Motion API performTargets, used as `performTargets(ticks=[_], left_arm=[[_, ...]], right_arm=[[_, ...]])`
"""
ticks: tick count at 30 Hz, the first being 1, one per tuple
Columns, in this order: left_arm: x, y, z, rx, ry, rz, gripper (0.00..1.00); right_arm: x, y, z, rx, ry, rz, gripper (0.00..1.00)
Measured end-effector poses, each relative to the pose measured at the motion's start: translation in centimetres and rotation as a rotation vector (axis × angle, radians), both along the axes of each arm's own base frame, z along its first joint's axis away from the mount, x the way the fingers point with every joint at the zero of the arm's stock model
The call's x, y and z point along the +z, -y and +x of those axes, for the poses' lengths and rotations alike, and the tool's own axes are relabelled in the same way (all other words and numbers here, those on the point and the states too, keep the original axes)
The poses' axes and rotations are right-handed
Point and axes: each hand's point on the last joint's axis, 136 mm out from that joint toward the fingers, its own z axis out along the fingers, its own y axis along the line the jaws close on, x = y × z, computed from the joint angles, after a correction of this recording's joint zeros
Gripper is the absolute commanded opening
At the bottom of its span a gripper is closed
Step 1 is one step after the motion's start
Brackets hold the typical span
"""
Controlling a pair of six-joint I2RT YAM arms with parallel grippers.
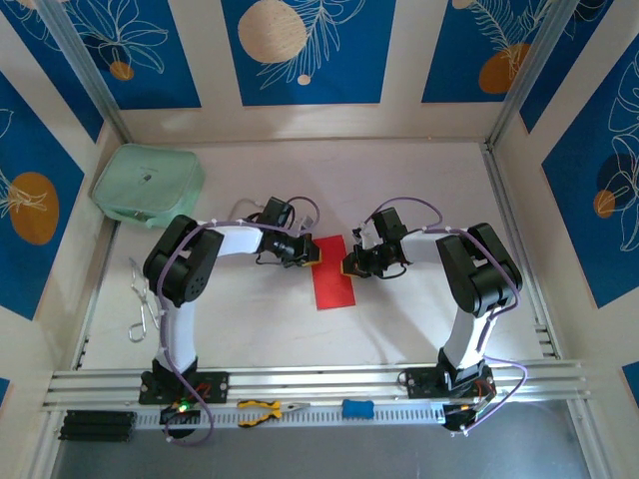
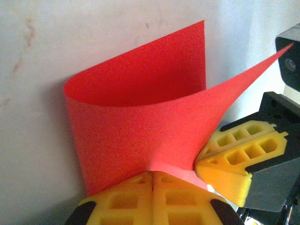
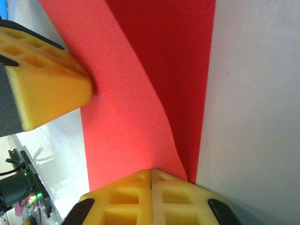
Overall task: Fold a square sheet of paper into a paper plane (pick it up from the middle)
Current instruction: First fold the square sheet of paper in half at the center of the table.
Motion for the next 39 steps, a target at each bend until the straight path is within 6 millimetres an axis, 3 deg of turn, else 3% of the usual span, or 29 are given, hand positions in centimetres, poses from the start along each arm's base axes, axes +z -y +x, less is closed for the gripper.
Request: performTargets(ticks=[5, 9, 15, 23, 28, 33, 39], left_arm=[[0.9, 0.4, 1.3, -0.002, 0.037, -0.002, 0.0], [-0.6, -0.2, 1.7, 0.014, 0.01, 0.016, 0.0], [-0.6, -0.5, 2.0, 0.023, 0.006, 0.013, 0.0], [-0.3, -0.7, 2.3, 0.028, -0.004, 0.03, 0.0], [0.6, -0.7, 3.7, 0.031, 0.03, 0.045, 0.0], [-0.7, -1.3, 4.1, 0.04, 0.012, 0.06, 0.0], [-0.7, -1.4, 4.3, 0.052, -0.005, 0.059, 0.0]], right_arm=[[0.0, 0.0, 0.0, 0.0, -0.001, 0.0, 0.0], [0.0, 0.0, 0.0, 0.0, 0.0, 0.0, 0.0], [0.0, 0.0, 0.1, 0.0, 0.006, -0.001, 0.0], [0.0, 0.0, 0.1, 0.0, 0.006, -0.001, 0.0], [0.0, 0.0, 0.1, 0.0, 0.006, 0.0, 0.0], [0.0, 0.0, 0.1, 0.0, 0.006, 0.0, 0.0], [0.0, -0.1, 0.2, 0.0, 0.009, 0.001, 0.0]])
